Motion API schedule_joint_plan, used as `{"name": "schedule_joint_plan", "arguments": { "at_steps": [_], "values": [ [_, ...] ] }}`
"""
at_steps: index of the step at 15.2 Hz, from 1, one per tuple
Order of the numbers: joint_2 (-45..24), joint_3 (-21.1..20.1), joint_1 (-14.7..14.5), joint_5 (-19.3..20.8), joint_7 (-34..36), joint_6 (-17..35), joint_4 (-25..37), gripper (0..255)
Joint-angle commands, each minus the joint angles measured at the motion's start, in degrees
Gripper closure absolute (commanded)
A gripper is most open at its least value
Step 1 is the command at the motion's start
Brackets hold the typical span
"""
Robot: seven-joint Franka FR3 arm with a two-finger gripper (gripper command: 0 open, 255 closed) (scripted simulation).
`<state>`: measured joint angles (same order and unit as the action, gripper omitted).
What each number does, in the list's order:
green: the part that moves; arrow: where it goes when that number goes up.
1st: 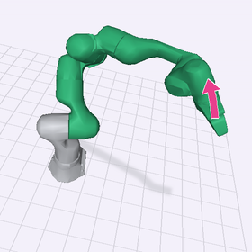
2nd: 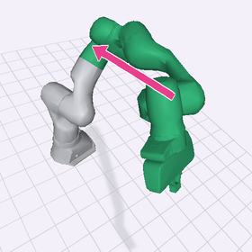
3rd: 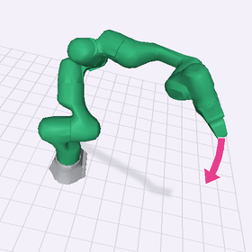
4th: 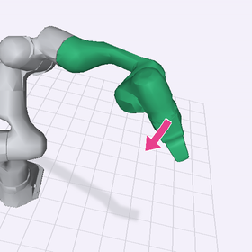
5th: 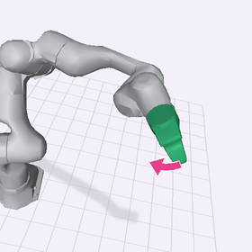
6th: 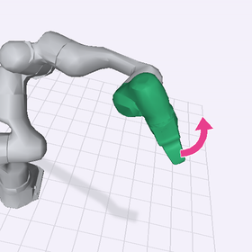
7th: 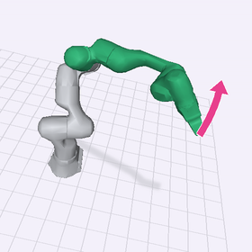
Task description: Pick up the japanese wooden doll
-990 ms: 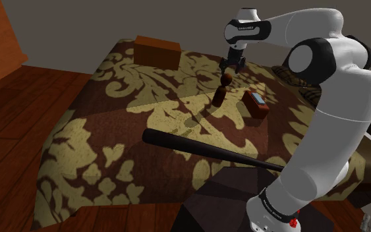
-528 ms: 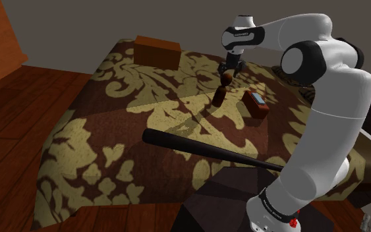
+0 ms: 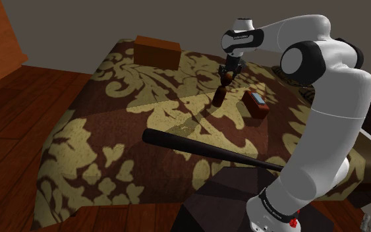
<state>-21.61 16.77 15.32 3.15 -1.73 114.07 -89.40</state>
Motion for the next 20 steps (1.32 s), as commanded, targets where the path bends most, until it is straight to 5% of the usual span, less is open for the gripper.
{"name": "schedule_joint_plan", "arguments": {
  "at_steps": [1, 20],
  "values": [
    [0.0, 0.0, 0.0, 0.0, 0.0, 0.0, 0.0, 255],
    [0.8, 0.2, 0.2, 0.0, -1.0, -11.0, 10.2, 255]
  ]
}}
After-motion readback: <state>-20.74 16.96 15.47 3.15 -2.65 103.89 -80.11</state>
